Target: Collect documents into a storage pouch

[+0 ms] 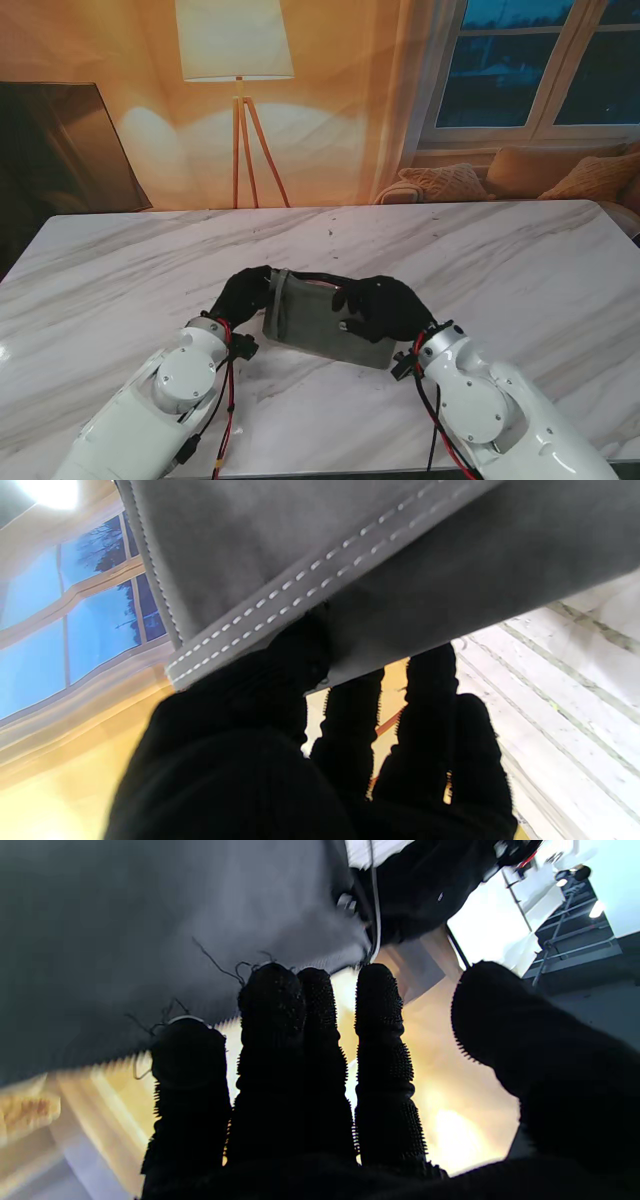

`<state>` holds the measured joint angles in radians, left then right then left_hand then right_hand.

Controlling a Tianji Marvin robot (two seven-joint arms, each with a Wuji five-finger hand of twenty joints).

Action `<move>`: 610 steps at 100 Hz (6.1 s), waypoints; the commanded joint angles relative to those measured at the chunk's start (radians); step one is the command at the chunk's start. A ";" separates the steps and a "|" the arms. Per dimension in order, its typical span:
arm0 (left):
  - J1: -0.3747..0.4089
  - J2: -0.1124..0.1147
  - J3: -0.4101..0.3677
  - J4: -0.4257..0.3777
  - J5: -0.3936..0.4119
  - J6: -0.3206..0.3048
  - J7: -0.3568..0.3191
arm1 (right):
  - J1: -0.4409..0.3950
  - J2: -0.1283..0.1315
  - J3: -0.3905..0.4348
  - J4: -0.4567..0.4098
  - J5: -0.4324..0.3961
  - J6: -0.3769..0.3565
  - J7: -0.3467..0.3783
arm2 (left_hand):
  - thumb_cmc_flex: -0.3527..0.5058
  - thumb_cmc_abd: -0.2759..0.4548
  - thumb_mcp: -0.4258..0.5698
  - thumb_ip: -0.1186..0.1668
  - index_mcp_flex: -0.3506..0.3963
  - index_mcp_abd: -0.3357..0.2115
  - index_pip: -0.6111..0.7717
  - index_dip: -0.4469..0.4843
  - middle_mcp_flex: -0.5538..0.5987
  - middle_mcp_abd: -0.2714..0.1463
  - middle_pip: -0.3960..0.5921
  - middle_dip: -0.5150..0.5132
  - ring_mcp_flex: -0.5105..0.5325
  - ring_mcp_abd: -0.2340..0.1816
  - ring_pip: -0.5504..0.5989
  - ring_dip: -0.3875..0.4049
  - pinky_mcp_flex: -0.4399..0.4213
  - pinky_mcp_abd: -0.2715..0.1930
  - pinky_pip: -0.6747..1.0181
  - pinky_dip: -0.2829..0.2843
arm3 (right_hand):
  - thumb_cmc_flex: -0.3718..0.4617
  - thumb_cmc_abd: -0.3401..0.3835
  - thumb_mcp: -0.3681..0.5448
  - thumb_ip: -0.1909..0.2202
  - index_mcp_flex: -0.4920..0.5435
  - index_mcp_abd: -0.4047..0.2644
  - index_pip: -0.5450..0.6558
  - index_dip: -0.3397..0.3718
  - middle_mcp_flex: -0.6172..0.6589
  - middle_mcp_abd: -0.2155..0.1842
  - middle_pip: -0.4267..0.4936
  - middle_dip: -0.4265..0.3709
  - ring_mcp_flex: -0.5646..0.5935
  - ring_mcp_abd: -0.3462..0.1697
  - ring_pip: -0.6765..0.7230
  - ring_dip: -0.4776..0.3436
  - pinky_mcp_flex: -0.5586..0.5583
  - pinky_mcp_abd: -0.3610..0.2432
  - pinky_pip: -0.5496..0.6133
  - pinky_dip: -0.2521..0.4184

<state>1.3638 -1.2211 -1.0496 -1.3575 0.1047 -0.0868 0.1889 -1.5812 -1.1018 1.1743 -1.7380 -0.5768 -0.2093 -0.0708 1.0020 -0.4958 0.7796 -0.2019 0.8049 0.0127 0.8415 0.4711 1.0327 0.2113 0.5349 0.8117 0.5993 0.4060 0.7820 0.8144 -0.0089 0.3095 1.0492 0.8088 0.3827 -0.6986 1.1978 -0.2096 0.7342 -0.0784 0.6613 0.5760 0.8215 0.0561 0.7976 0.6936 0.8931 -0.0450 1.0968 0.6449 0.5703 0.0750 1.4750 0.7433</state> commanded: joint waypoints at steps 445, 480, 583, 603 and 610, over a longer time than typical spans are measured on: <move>0.169 0.013 -0.044 -0.268 -0.015 -0.155 -0.002 | 0.085 -0.068 -0.029 0.076 -0.077 0.306 -0.234 | 0.171 0.127 -0.082 0.012 0.088 -0.053 0.246 0.548 -0.017 0.015 0.157 0.270 -0.026 0.032 0.080 0.222 -0.026 -0.037 -0.001 0.031 | 0.495 0.106 -0.012 -0.053 0.436 -0.083 0.322 0.268 0.200 0.086 0.068 -0.029 0.403 -0.020 0.396 -0.118 0.467 -0.040 0.490 -0.135; 0.204 0.011 -0.074 -0.313 -0.053 -0.164 0.007 | 0.092 -0.070 -0.028 0.106 -0.076 0.331 -0.239 | 0.166 0.121 -0.066 0.008 0.095 -0.057 0.250 0.552 -0.010 0.007 0.155 0.273 -0.020 0.031 0.078 0.224 -0.025 -0.036 0.002 0.031 | 0.495 0.106 -0.009 -0.055 0.437 -0.083 0.322 0.280 0.196 0.083 0.066 -0.028 0.381 -0.022 0.357 -0.126 0.426 -0.021 0.434 -0.135; 0.273 0.015 -0.157 -0.384 -0.043 -0.189 0.031 | 0.136 -0.075 -0.020 0.211 -0.085 0.396 -0.263 | 0.146 0.097 -0.018 -0.002 0.113 -0.055 0.250 0.560 0.011 0.009 0.152 0.281 -0.001 0.038 0.075 0.238 -0.013 -0.030 0.006 0.032 | 0.496 0.108 -0.010 -0.054 0.431 -0.076 0.319 0.281 0.193 0.088 0.072 -0.034 0.374 -0.020 0.342 -0.121 0.411 -0.014 0.407 -0.115; 0.290 0.011 -0.183 -0.397 -0.024 -0.195 0.061 | 0.131 -0.071 -0.007 0.219 -0.099 0.394 -0.261 | 0.145 0.098 -0.018 -0.004 0.110 -0.055 0.248 0.561 0.008 0.006 0.146 0.279 -0.002 0.035 0.071 0.236 -0.013 -0.030 0.006 0.031 | 0.495 0.109 -0.010 -0.055 0.431 -0.076 0.320 0.282 0.193 0.089 0.072 -0.034 0.373 -0.020 0.341 -0.121 0.408 -0.013 0.405 -0.114; 0.296 0.010 -0.192 -0.401 -0.015 -0.198 0.070 | 0.129 -0.069 -0.003 0.225 -0.104 0.393 -0.259 | 0.146 0.097 -0.019 -0.004 0.107 -0.056 0.247 0.561 0.007 0.004 0.145 0.278 -0.001 0.033 0.069 0.235 -0.011 -0.030 0.007 0.032 | 0.495 0.109 -0.010 -0.055 0.431 -0.077 0.320 0.282 0.193 0.088 0.072 -0.034 0.373 -0.019 0.341 -0.121 0.406 -0.012 0.404 -0.114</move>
<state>1.6527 -1.2081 -1.2287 -1.7412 0.0848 -0.2769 0.2575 -1.4469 -1.1795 1.1625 -1.5290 -0.6754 0.1754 -0.3422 1.1045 -0.5084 0.6221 -0.2405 0.7666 0.0588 0.8392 0.8957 1.0046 0.2817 0.6708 1.0892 0.5578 0.4303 0.8640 1.0419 -0.0236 0.2971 1.0269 0.8218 0.7217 -0.6477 1.0956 -0.3148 1.0297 0.0134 0.8210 0.7912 0.9932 0.0817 0.8737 0.6769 1.2497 -0.0492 1.4332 0.5229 0.9757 0.0852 1.7968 0.6175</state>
